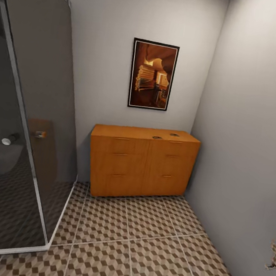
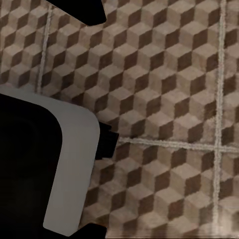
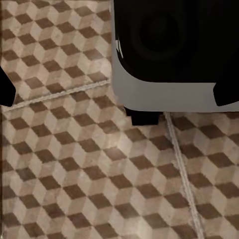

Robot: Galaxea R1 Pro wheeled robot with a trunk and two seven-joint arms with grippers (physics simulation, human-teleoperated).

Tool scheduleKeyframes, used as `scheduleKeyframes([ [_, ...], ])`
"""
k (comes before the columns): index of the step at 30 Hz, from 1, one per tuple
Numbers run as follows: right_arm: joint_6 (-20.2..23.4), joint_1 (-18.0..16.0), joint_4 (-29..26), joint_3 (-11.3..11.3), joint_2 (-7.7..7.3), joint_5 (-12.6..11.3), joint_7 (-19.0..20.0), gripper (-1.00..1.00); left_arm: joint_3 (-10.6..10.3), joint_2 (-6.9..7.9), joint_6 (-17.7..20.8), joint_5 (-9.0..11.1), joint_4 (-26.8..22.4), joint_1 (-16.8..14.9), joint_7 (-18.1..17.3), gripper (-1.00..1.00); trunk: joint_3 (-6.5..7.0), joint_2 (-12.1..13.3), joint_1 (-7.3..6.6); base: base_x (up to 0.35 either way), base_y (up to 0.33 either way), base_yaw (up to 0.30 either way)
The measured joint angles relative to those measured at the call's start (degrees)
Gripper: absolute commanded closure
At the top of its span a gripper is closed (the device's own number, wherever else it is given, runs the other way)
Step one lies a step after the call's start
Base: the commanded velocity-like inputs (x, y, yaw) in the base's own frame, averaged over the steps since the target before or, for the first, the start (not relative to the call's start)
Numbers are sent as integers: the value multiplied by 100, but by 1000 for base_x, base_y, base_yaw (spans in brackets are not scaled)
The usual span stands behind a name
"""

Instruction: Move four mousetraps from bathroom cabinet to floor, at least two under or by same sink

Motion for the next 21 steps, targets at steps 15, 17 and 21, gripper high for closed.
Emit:
scheduleKeyframes([
  [15, 1, 2, 0, 0, -1, 5, 1, -100, 5, 10, 0, 9, 0, 0, 4, -100, 0, 0, 0, 297, -145, -1],
  [17, 1, 1, 0, 0, 1, 5, 1, -100, 5, 10, 0, 9, 0, 0, 4, -100, 0, 0, 0, 297, -146, 0],
  [21, 1, 2, 0, 0, -2, 5, 1, -100, 5, 10, 0, 9, 0, 0, 5, -100, 0, 0, 0, 297, -146, 0],
])
